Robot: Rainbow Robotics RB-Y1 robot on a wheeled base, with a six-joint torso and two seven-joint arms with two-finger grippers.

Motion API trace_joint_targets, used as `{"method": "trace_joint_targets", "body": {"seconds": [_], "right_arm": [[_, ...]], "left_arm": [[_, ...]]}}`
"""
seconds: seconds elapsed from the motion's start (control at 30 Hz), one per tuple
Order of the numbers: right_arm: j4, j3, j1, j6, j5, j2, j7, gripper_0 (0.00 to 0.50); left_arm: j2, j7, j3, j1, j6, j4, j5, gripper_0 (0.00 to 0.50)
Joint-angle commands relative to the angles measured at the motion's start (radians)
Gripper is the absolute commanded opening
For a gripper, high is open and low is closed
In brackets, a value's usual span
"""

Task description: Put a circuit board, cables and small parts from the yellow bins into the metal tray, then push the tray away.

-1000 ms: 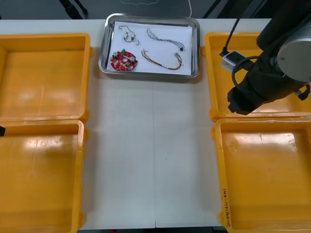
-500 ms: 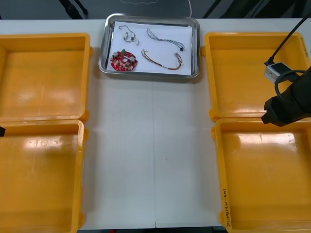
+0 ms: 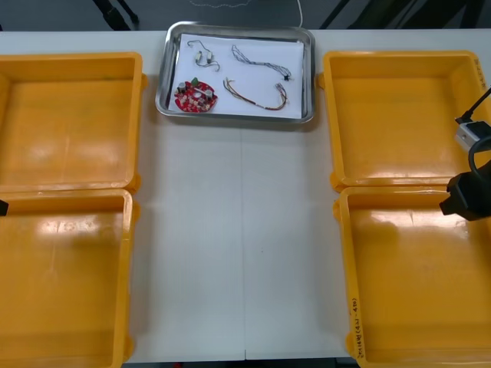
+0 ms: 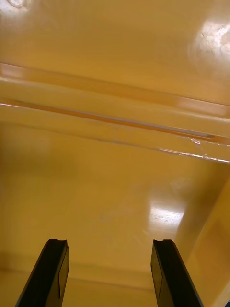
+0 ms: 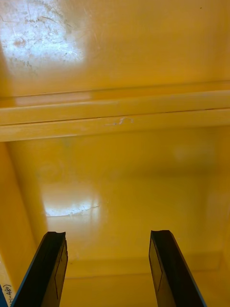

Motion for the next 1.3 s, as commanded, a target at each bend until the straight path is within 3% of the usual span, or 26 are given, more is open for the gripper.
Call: {"method": "trace_joint_targets", "body": {"seconds": [0.03,1.3], "right_arm": [[-0.026,-0.064,0.018,-0.001,0.016,0.012,-0.044,0.500],[-0.027,-0.130,0.003,0.055,-0.013,0.010,-0.075,0.500]], "left_arm": [[0.012,-0.022,0.029,0.013,0.006,-0.025,0.006,0.500],[0.012,-0.022,0.029,0.013,0.006,-0.025,0.006,0.500]]}}
